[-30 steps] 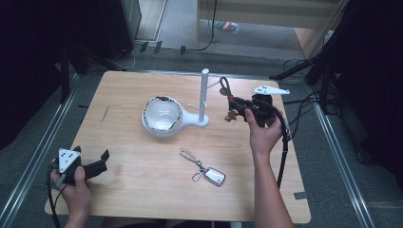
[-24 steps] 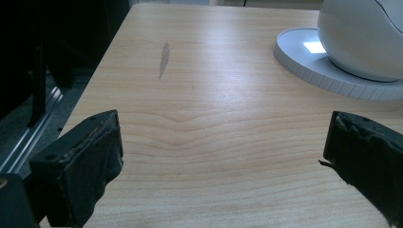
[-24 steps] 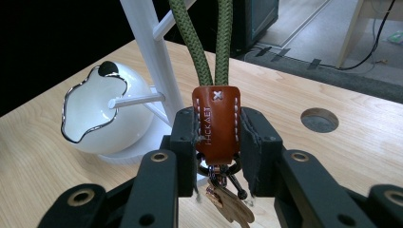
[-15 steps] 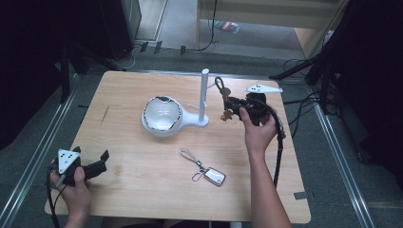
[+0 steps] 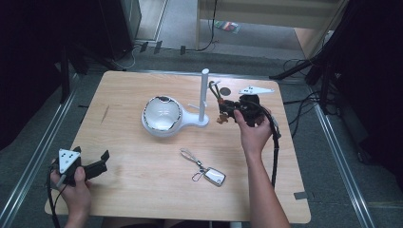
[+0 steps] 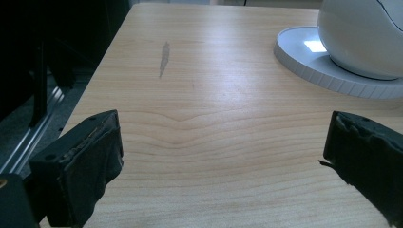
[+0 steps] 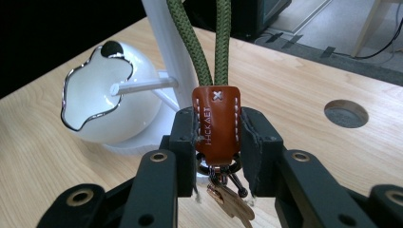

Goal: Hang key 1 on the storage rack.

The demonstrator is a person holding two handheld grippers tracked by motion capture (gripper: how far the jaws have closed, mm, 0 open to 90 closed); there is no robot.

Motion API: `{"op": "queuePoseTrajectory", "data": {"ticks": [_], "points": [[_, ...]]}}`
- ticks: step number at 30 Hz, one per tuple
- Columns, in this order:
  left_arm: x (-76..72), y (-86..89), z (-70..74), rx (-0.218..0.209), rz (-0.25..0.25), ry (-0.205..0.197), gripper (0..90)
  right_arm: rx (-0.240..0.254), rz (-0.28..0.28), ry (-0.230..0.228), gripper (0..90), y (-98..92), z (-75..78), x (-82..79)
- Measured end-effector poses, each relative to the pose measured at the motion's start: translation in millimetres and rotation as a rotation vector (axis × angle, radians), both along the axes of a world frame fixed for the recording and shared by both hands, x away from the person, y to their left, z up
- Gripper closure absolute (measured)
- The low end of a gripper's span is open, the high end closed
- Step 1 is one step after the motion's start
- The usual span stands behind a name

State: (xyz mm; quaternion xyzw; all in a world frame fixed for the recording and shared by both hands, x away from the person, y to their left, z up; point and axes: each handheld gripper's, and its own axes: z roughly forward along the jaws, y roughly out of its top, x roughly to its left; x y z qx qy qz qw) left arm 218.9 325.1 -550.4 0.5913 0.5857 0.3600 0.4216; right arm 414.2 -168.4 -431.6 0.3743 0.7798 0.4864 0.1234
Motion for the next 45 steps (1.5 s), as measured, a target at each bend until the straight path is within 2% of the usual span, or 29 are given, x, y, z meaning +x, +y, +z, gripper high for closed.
{"op": "queuePoseTrajectory", "data": {"ticks": [5, 11, 12, 15, 23, 26, 27, 28, 29, 30, 33, 34, 45], "points": [[0.0, 0.2, 0.1, -0.001, 0.0, 0.002, 0.0, -0.032, 0.01, 0.006, 68.7, 8.7, -4.3, 0.9], [0.1, 0.2, 0.0, -0.004, 0.001, 0.002, 0.0, -0.068, -0.013, -0.006, 66.5, 11.9, -3.7, -0.4], [0.3, 0.0, 0.1, -0.002, 0.0, 0.003, 0.0, -0.082, -0.016, -0.007, 65.2, 12.0, -3.2, -0.8], [0.8, -0.5, 0.0, -0.002, -0.002, 0.007, 0.0, -0.083, -0.015, -0.003, 60.1, 11.5, -3.3, -0.9], [1.8, -1.1, 0.2, 0.009, -0.01, 0.017, 0.0, -0.121, -0.021, -0.014, 61.3, 10.7, -0.6, -6.1], [2.2, -1.4, 0.3, 0.011, -0.016, 0.018, 0.0, -0.168, -0.011, -0.024, 61.2, 11.9, 3.7, -12.0], [2.2, -1.4, 0.3, 0.011, -0.016, 0.018, 0.0, -0.168, -0.011, -0.024, 61.2, 11.9, 3.7, -12.0], [2.5, -1.5, 0.3, 0.009, -0.017, 0.02, 0.0, -0.202, -0.009, -0.036, 61.1, 13.7, 6.5, -16.5], [2.5, -1.5, 0.3, 0.009, -0.017, 0.02, 0.0, -0.202, -0.009, -0.036, 61.1, 13.7, 6.5, -16.5], [2.9, -1.4, 0.3, 0.009, -0.02, 0.02, 0.0, -0.234, -0.007, -0.044, 61.0, 15.6, 8.5, -20.2], [3.7, -2.3, 0.3, 0.013, -0.022, 0.022, 0.0, -0.257, -0.005, -0.05, 60.5, 17.4, 9.5, -23.2], [4.4, -2.8, 0.3, 0.018, -0.024, 0.025, 0.0, -0.286, -0.002, -0.053, 60.0, 19.1, 9.8, -26.1], [6.5, -3.5, 0.4, 0.017, -0.037, 0.036, 0.0, -0.336, -0.002, -0.029, 57.8, 17.9, 6.3, -36.4]]}}
